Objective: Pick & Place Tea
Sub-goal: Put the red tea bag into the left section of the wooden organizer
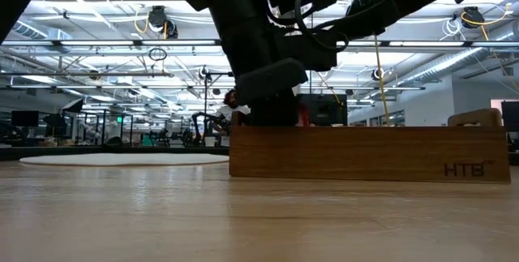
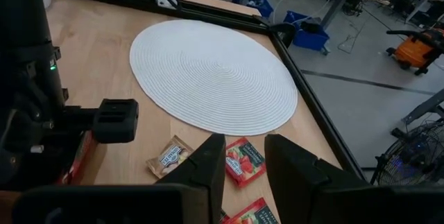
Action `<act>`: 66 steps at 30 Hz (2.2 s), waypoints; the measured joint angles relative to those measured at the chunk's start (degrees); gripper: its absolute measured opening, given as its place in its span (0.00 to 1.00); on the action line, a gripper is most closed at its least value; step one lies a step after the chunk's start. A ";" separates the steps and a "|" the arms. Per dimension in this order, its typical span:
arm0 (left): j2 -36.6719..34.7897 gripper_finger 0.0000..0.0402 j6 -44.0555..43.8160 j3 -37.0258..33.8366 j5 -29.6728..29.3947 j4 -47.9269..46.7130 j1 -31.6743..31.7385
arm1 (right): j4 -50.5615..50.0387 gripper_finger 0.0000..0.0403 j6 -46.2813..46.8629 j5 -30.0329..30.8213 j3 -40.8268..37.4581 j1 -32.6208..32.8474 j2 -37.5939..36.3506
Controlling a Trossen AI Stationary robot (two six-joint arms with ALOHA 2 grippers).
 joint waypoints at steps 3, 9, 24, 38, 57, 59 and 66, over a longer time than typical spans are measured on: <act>-0.02 0.03 -0.36 0.02 -0.01 -0.07 0.02 | -0.38 0.22 0.39 0.00 0.00 0.00 0.00; -0.02 0.03 -0.50 1.83 0.07 -1.77 0.04 | -1.51 0.22 0.42 0.00 -0.02 0.00 0.00; -1.51 0.10 3.63 12.31 0.54 -16.04 0.04 | -2.64 0.22 -0.09 0.04 -0.02 0.00 -0.02; -32.44 0.05 8.80 -23.68 -2.94 16.36 3.58 | -13.84 0.22 -0.79 0.52 -0.20 -0.04 -1.46; -46.96 0.43 6.54 -49.59 -2.44 48.18 13.00 | -0.85 0.51 -20.23 -5.57 2.32 -3.40 30.07; -46.95 0.45 6.81 -49.62 -2.33 48.07 13.14 | -1.37 0.50 -19.92 -7.62 2.76 -4.44 31.00; -46.95 0.46 7.48 -49.62 -1.90 47.85 13.77 | 0.24 0.47 -17.78 -13.50 3.41 -6.68 34.63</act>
